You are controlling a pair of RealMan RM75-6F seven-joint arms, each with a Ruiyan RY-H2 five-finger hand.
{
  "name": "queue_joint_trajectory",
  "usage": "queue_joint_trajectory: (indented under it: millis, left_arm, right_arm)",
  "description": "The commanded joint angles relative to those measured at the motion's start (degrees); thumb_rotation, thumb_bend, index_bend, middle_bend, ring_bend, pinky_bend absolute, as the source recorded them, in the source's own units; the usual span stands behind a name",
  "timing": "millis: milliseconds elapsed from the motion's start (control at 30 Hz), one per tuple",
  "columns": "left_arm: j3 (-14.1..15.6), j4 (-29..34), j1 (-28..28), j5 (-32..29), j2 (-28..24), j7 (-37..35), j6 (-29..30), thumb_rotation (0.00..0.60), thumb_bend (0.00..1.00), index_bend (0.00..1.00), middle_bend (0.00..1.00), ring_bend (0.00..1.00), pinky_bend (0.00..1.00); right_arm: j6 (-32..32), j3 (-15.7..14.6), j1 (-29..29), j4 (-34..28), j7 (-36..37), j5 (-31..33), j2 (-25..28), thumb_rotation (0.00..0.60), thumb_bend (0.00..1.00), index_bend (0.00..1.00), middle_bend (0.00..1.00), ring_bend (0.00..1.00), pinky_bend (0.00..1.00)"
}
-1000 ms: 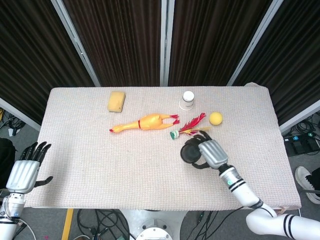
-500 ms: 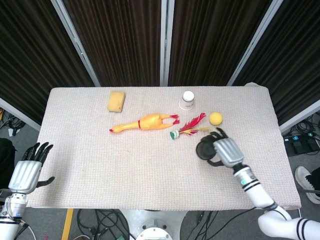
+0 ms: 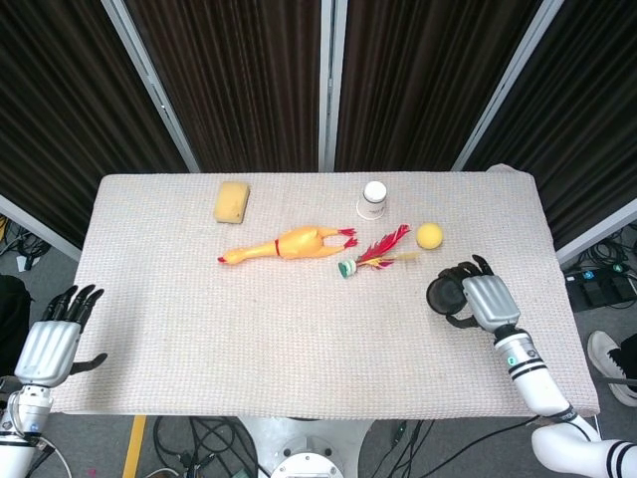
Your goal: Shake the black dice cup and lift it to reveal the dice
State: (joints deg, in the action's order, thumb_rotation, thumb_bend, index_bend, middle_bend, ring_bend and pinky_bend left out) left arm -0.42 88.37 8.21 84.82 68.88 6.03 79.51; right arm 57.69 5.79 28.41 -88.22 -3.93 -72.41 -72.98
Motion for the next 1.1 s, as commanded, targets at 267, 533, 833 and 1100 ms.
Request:
queue_joint_trajectory:
  millis: [267, 533, 833, 1100]
  left_arm:
    - [0.1, 0.0, -0.4, -0.4, -0.4, 0.1, 0.3, 0.6, 0.12, 0.08, 0.06, 0.0, 0.11]
    - [0.5, -1.0, -0.6, -0.3, -0.1, -0.6, -0.1, 0.6, 0.12, 0.08, 0.06, 0.0, 0.11]
    - [0.1, -1.0, -1.1, -0.7, -0.7, -0.9, 0.7, 0.6, 0.12, 0.08, 0.06, 0.0, 0.11]
    - [0.2, -1.1, -1.3, -0.5, -1.0, -1.3, 1.0, 0.6, 0.12, 0.08, 0.06, 0.0, 0.11]
  right_arm:
    - [-2.9, -2.0, 1.4, 6.4, 1.2, -3.4, -8.0, 0.6, 0.17, 0.3, 0.44, 0.13, 0.0]
    - [-3.7, -2.4, 1.4, 9.4, 1.9, -3.1, -10.7, 0.6, 0.17, 0.3, 0.44, 0.13, 0.0]
    - [-5.1, -2.6, 1.9, 12.1, 2.1, -2.8, -12.7, 0.6, 0.17, 0.3, 0.44, 0.12, 0.0]
    - [-10.1, -3.1, 3.1, 10.5, -0.8, 0.4, -10.8, 0.6, 0.01, 0.11, 0.21, 0.0, 0.0]
